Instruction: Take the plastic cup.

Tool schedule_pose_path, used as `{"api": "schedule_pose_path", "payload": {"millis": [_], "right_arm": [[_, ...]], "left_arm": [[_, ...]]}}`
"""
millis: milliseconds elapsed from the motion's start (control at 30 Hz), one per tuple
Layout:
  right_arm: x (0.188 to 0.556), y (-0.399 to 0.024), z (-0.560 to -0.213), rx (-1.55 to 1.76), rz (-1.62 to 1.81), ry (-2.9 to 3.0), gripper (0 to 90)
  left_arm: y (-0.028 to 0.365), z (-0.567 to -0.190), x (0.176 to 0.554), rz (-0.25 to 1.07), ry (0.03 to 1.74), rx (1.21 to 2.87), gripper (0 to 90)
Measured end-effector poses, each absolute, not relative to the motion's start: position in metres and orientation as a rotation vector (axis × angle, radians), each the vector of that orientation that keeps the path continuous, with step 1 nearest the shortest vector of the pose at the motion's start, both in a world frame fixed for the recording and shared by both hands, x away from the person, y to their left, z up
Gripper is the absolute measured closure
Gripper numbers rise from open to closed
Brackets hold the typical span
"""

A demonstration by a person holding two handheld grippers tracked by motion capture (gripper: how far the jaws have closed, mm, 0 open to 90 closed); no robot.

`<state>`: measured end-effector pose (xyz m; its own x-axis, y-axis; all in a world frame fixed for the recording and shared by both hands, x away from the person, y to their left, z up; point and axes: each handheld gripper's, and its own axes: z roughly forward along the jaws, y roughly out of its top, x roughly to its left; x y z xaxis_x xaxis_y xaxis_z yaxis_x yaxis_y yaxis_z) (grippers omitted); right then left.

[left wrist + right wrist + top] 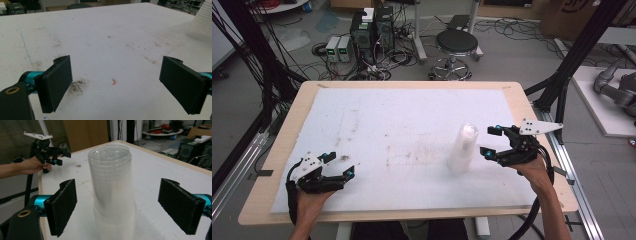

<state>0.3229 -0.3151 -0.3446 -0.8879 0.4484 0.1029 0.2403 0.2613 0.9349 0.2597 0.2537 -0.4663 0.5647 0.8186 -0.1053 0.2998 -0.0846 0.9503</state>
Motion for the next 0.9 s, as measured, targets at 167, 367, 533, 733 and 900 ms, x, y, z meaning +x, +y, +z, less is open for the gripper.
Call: {"api": "schedule_pose_path", "payload": {"millis": [167,367,533,733,900], "right_arm": [[0.332,-0.303,-0.338,0.615,1.624,2.437,15.4],[0.343,-0.292,-0.333,0.576,1.559,2.527,15.4],[0.349,-0.287,-0.335,0.563,1.509,2.575,15.4],[0.355,-0.279,-0.337,0.547,1.486,2.63,15.4],[0.36,-0.272,-0.338,0.525,1.463,2.66,15.5]], "left_arm": [[0.254,-0.466,0.26,0.563,0.952,1.654,11.1],[0.254,-0.466,0.26,0.567,0.948,1.657,11.1],[0.253,-0.466,0.26,0.563,0.951,1.662,11.1],[0.253,-0.466,0.261,0.562,0.952,1.668,11.1],[0.253,-0.466,0.261,0.561,0.951,1.67,11.1]]}}
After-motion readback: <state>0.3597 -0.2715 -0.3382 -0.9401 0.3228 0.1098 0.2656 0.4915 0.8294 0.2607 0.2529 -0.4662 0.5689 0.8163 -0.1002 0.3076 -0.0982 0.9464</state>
